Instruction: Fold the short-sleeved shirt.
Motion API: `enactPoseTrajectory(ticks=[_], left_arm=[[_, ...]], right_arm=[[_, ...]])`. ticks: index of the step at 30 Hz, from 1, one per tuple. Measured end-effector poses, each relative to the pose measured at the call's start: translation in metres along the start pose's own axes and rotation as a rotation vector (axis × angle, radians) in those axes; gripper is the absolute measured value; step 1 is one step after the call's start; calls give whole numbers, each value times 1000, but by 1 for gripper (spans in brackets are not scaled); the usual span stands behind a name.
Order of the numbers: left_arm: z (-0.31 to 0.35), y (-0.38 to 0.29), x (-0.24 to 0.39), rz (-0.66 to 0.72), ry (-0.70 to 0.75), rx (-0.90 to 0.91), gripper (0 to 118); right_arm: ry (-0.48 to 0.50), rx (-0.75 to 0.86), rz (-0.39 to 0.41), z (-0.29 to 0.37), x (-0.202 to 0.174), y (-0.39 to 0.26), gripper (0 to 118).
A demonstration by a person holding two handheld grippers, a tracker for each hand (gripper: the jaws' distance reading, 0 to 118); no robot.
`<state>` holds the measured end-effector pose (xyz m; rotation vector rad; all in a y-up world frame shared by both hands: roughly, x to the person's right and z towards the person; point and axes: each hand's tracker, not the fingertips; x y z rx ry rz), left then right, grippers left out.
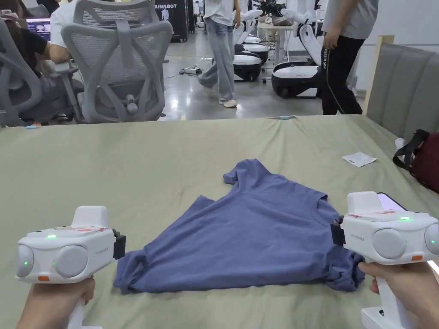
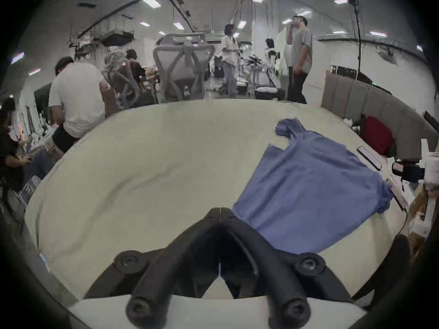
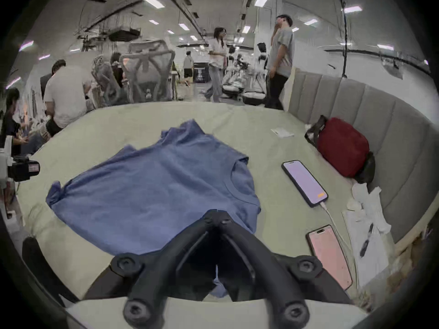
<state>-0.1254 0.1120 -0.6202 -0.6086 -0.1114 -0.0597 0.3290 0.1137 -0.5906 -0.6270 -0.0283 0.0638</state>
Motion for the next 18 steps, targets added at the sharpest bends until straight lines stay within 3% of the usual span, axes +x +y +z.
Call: enactPoseTrajectory(ticks=[3,4,6,7,9,10,13,14,15,17,18], left_arm=[[-1,-5,-4,8,-22,-16,0],[-4,-8,-4,10,-15,-23,7],[-14,-13,-7,4,-23,-40,85],[-25,-16,-7,-2,-31,-91,118],[-37,-21,-4,0,-21,-109,95],[-47,-22,-8,-4,-24,-125,88],[-69,-27,-8,-32,7,-209,89],[-75,-29,-7,-38,7,-228,83],[-79,-30,-6,-36,5,-238,65],[-80,-33,-6,-5,-46,-247,6],[-82,-35,-5,19,-99,-260,6]], right_arm=[[40,3,-8,4,-4,0,0],[44,0,-5,5,-7,0,0],[46,-8,8,5,-12,0,0],[49,-11,12,6,-12,-1,0],[60,-13,11,5,-12,-1,0],[62,-16,10,5,-13,-1,0],[63,-25,19,6,-12,-2,0],[61,-26,21,6,-12,-2,0],[58,-27,23,6,-11,-2,0],[56,-31,26,4,-10,-1,0],[56,-37,24,2,-8,0,0]])
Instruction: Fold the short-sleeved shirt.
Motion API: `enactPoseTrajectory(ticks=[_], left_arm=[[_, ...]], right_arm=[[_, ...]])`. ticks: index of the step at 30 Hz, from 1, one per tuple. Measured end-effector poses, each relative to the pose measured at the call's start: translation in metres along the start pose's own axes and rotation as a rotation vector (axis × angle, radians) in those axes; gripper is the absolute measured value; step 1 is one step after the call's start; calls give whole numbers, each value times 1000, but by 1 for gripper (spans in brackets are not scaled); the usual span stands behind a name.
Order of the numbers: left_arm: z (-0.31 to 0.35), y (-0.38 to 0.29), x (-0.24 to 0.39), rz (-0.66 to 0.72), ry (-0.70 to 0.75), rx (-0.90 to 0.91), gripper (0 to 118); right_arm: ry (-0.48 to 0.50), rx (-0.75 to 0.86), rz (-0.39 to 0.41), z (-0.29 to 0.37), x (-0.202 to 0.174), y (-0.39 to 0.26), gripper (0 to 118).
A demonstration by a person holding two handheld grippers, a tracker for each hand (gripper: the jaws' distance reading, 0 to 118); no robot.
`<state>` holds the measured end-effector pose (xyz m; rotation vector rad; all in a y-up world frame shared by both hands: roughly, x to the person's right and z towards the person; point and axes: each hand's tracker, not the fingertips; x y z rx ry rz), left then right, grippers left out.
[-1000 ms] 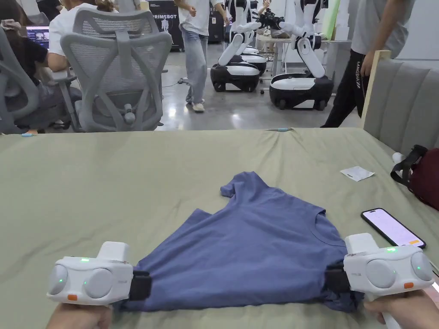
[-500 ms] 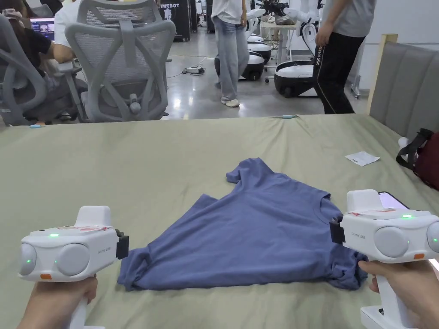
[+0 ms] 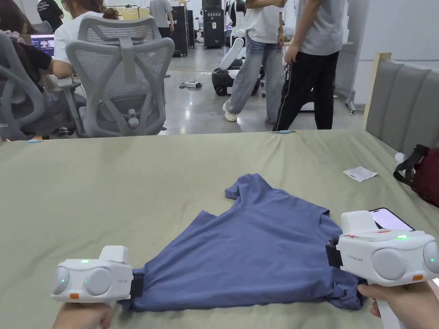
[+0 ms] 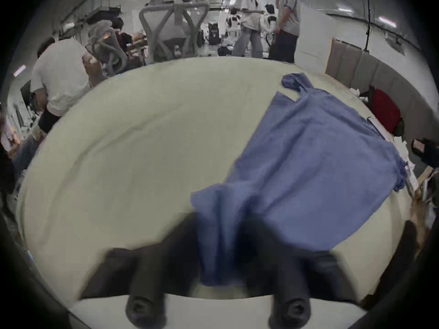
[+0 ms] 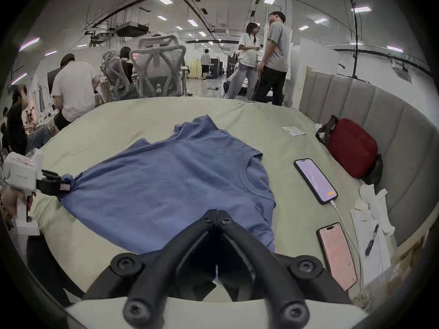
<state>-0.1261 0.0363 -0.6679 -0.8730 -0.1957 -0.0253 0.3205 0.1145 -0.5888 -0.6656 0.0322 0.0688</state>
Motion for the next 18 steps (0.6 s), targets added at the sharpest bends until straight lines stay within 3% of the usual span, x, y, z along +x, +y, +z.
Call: enactPoseTrajectory(ticks=[2,6,12,13,15,16,17,18], left_arm=[[3,0,1,27,59,27,6],[15,6,0,36,37,77,6],[13,28,-10,57,16,108,6],[10,31,-10,54,10,104,6],[4,37,-11,53,-3,101,6],[0,38,-12,56,-11,97,6],[-2,39,-13,64,-22,96,6],[-4,40,-15,77,-42,96,6]], right_arm=[[-3,-7,1,-4,2,3,0],[-3,-4,21,-21,3,25,0],[93,-3,75,-100,-1,109,3],[116,-7,78,-118,-1,125,13],[191,-26,100,-161,-1,154,89],[202,-69,116,-189,-1,166,118],[197,-64,96,-208,2,174,113],[177,-101,125,-233,4,185,108]])
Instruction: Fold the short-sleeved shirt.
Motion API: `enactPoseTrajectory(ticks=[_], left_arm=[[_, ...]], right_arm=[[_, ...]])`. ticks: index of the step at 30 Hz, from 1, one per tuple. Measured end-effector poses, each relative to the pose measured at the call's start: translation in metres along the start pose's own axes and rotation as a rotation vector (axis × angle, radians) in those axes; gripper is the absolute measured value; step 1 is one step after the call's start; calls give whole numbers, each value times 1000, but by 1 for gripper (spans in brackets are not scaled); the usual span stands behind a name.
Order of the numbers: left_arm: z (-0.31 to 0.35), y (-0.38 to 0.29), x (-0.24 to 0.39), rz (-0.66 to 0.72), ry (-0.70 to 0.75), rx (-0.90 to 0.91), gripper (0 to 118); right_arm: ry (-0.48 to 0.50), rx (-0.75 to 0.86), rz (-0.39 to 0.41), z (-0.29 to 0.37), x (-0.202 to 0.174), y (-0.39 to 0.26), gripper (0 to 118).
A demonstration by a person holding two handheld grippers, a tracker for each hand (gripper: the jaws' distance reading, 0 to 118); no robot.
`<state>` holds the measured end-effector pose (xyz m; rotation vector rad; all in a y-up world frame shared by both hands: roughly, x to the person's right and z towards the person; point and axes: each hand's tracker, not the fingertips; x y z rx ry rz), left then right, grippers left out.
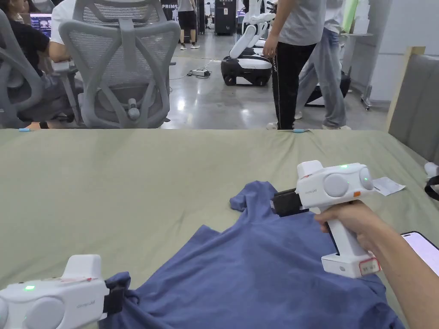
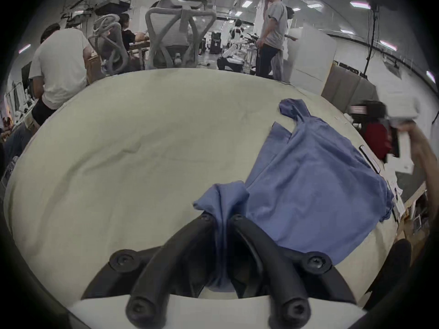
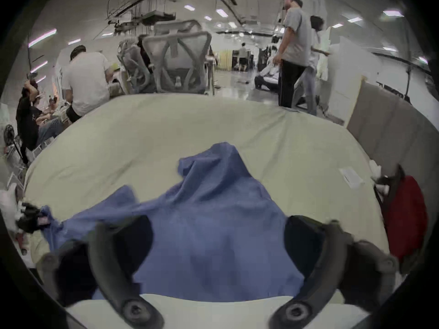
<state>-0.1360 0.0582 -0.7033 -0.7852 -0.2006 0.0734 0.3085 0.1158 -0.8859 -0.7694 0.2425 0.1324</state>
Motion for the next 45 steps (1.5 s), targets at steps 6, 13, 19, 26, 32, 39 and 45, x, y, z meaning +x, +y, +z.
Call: enactPoseTrajectory(ticks=[6,13,19,26,32,39,45], left_arm=[[-5,-5,-13,30,-31,-4,6],[-16,-9,-11,38,-19,-8,6],[-19,5,5,-1,12,9,6],[11,130,18,-81,-14,192,6],[69,254,35,-106,31,335,6],[139,370,54,-71,-26,520,6],[182,435,75,-166,13,621,6]], right_arm=[[-76,-192,50,-113,45,42,107],[-82,-297,-10,-153,60,36,49],[-79,-303,143,-113,34,39,1],[-200,-10,127,13,39,95,2],[-384,217,89,146,69,156,2],[-533,419,49,286,84,196,2],[-562,504,27,346,88,227,2]])
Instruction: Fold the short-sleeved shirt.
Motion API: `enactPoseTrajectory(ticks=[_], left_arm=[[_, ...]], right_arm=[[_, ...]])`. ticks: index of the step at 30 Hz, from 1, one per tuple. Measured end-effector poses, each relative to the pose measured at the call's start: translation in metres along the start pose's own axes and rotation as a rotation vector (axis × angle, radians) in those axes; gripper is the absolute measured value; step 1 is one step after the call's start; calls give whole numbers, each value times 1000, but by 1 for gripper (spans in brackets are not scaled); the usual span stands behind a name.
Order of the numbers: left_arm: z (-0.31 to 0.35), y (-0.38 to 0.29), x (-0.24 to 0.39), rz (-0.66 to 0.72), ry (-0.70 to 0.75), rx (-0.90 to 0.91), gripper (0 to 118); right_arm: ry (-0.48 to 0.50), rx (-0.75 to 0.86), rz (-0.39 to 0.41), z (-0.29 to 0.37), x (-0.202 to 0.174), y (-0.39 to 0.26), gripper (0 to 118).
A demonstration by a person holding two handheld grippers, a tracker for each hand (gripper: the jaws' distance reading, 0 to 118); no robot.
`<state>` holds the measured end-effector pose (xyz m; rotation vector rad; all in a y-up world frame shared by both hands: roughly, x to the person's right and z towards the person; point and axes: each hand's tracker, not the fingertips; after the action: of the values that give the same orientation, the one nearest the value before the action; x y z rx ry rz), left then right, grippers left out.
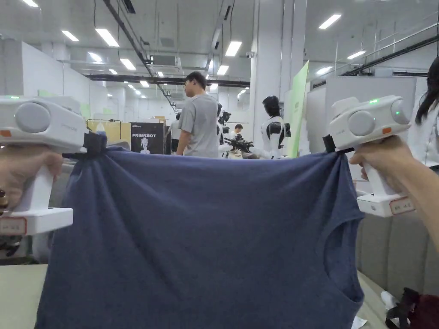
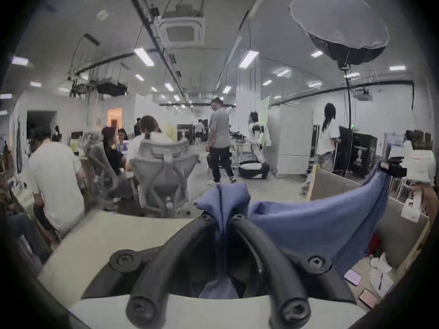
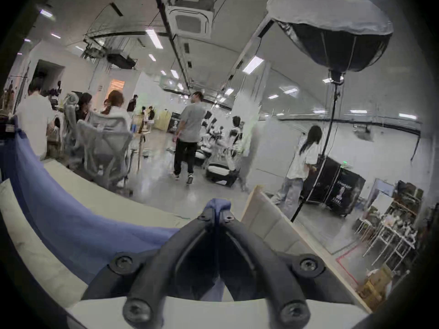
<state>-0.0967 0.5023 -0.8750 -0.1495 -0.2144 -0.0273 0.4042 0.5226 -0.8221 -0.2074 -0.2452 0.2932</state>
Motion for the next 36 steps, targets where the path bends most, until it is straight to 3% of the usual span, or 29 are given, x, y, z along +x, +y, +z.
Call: enactPoseTrajectory(ticks=[6,14,20,25,29,34,36], left_arm=[[-5,31,-2,17,28,72,6],[-25,6,-16,48,44,67,6],[-52,-52,-23,65,35,-7,6],[-69,-121,-30,140,23,-90,6],[-68,-152,-31,110,1,-150,6],[-18,-171,-39,162,-32,-154,6],[15,-190,-39,156,-52,-133,6]], right_arm=[[-2,92,-144,3,18,32,2],[12,84,-125,-16,2,25,2],[48,4,-160,-50,-20,-22,2],[82,-68,-158,-77,-46,-84,2],[98,-131,-143,-86,-56,-117,2],[148,-94,-221,-35,-51,-155,2],[175,-93,-217,-3,-47,-177,2]])
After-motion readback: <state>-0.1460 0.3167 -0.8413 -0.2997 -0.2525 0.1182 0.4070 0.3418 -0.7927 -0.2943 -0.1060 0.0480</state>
